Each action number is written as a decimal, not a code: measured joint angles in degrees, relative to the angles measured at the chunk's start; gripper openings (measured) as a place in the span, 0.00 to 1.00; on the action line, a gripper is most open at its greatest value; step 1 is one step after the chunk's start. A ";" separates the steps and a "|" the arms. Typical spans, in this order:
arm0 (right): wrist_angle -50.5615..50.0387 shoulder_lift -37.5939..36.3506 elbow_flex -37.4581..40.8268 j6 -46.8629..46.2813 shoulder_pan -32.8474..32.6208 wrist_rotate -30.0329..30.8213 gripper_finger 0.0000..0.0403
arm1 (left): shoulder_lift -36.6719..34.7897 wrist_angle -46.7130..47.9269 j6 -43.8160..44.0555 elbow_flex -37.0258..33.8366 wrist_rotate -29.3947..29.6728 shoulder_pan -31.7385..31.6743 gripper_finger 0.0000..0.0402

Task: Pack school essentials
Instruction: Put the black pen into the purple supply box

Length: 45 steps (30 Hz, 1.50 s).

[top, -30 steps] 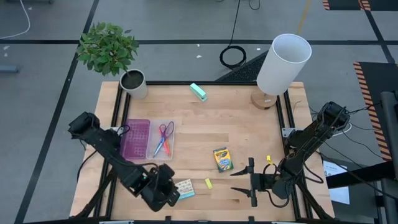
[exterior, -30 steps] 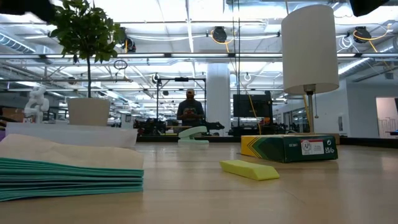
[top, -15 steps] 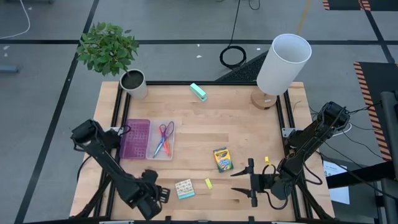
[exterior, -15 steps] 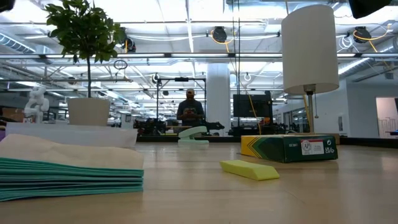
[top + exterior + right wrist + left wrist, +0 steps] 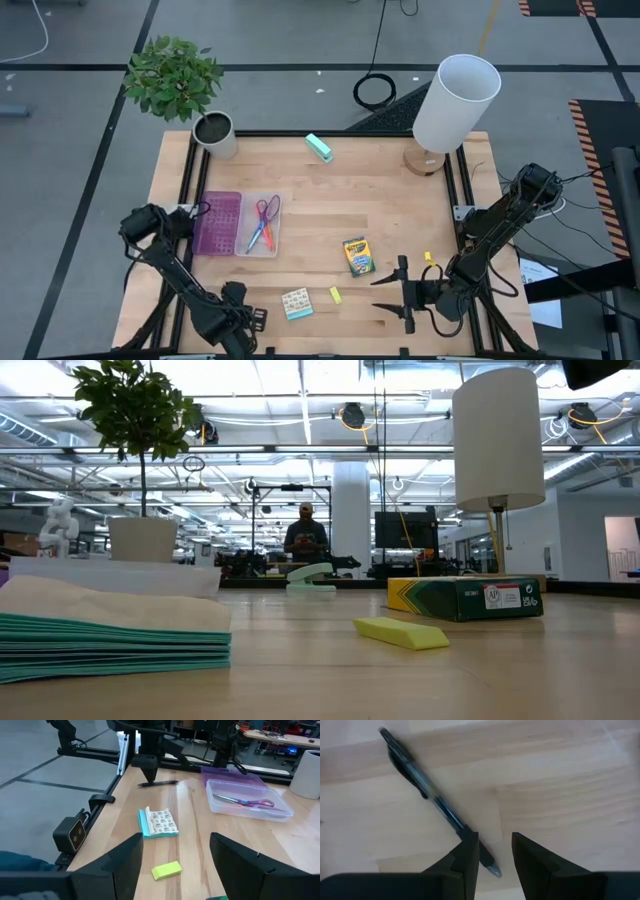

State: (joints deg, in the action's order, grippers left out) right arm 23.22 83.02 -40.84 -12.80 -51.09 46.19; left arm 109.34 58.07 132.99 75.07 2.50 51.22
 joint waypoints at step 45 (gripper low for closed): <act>0.04 0.00 0.00 -0.02 -0.39 -0.04 0.56 | 4.55 2.85 0.51 0.02 -2.39 1.57 0.29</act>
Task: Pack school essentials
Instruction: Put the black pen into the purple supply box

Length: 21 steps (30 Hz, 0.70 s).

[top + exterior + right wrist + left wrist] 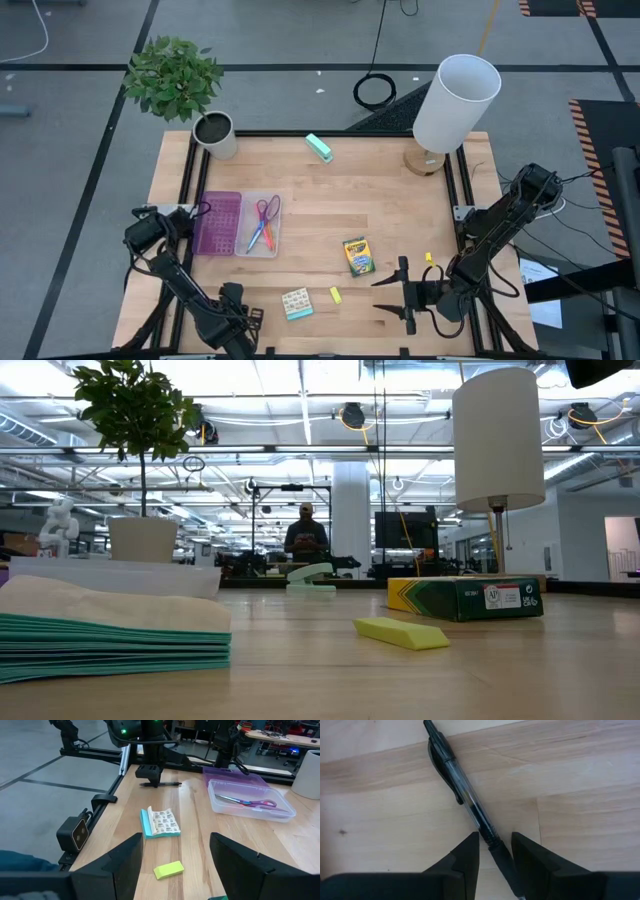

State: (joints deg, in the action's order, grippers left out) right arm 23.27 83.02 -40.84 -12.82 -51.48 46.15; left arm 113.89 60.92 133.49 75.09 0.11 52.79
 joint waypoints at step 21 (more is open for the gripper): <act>-0.02 0.00 0.00 -0.02 0.00 0.00 0.56 | 0.15 0.45 -4.87 0.02 2.67 0.37 0.18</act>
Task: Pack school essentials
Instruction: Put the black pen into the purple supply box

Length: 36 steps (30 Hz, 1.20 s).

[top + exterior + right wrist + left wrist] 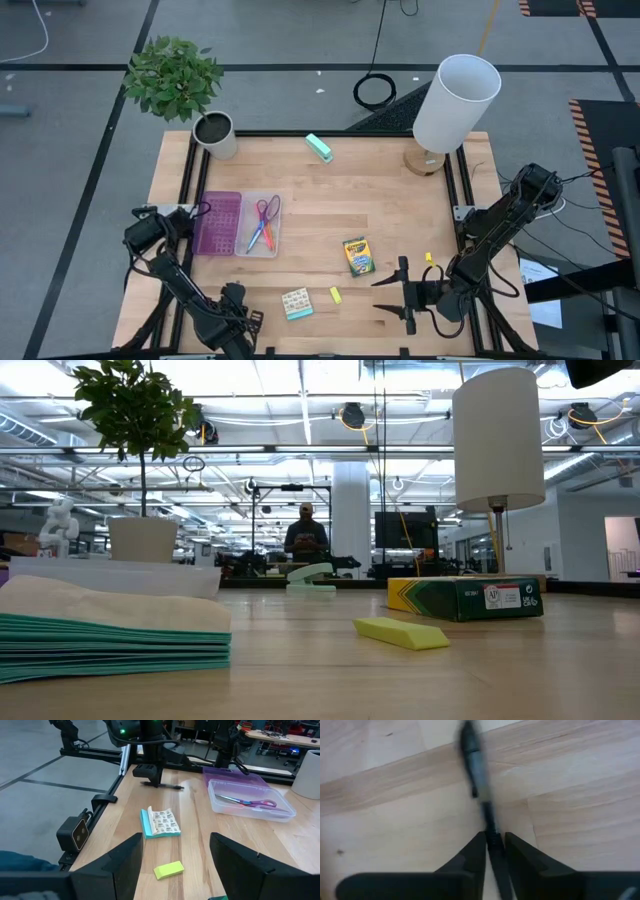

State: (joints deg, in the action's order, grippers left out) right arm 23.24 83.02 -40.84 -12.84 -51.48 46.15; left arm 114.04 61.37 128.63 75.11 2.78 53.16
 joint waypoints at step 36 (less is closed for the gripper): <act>-0.04 0.00 0.00 -0.20 0.00 -0.02 0.56 | -6.22 0.87 -11.77 -0.11 10.34 -1.45 0.10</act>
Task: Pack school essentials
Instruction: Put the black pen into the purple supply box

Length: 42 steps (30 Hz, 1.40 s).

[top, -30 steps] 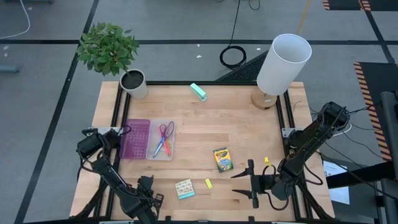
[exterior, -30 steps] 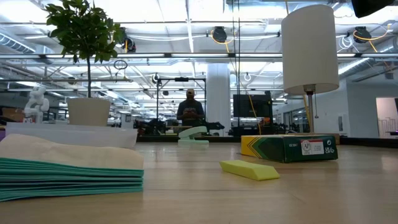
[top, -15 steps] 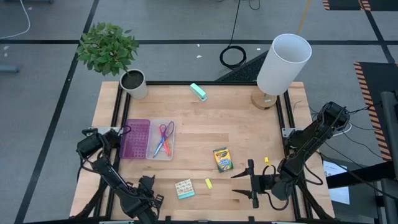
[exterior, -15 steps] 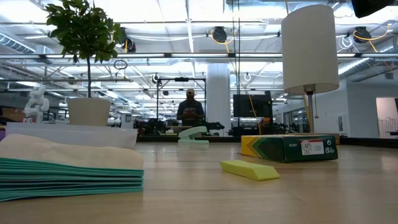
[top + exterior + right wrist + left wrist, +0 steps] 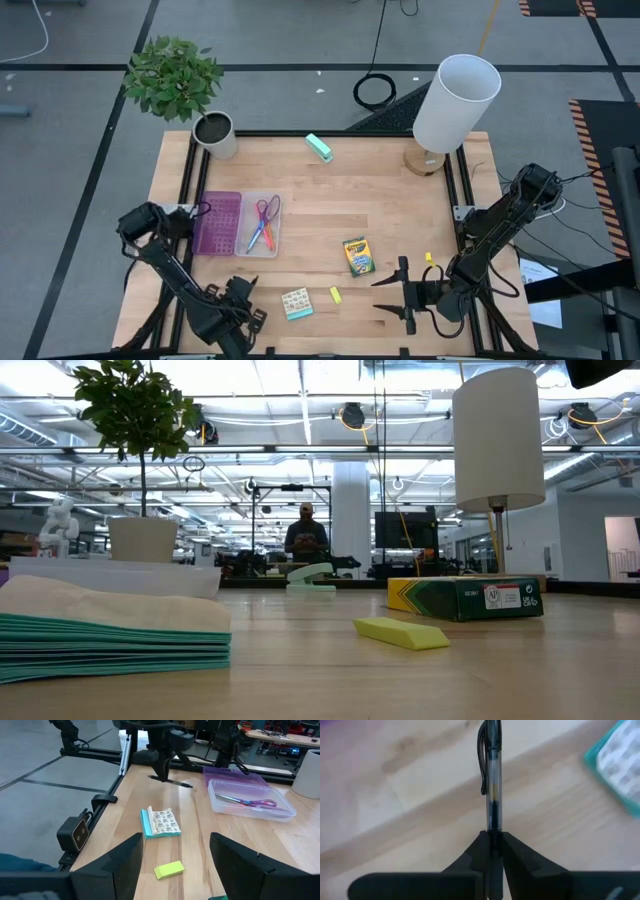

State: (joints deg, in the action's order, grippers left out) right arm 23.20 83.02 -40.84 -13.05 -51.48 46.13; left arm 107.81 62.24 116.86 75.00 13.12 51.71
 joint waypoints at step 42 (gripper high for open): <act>-2.96 -0.04 0.02 -3.45 -0.01 -2.95 0.56 | -16.05 16.44 -28.77 0.11 13.91 -28.48 0.10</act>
State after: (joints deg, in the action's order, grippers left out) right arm 20.24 82.98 -40.82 -16.49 -51.50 43.18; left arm 91.77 78.68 88.09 75.11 27.03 23.23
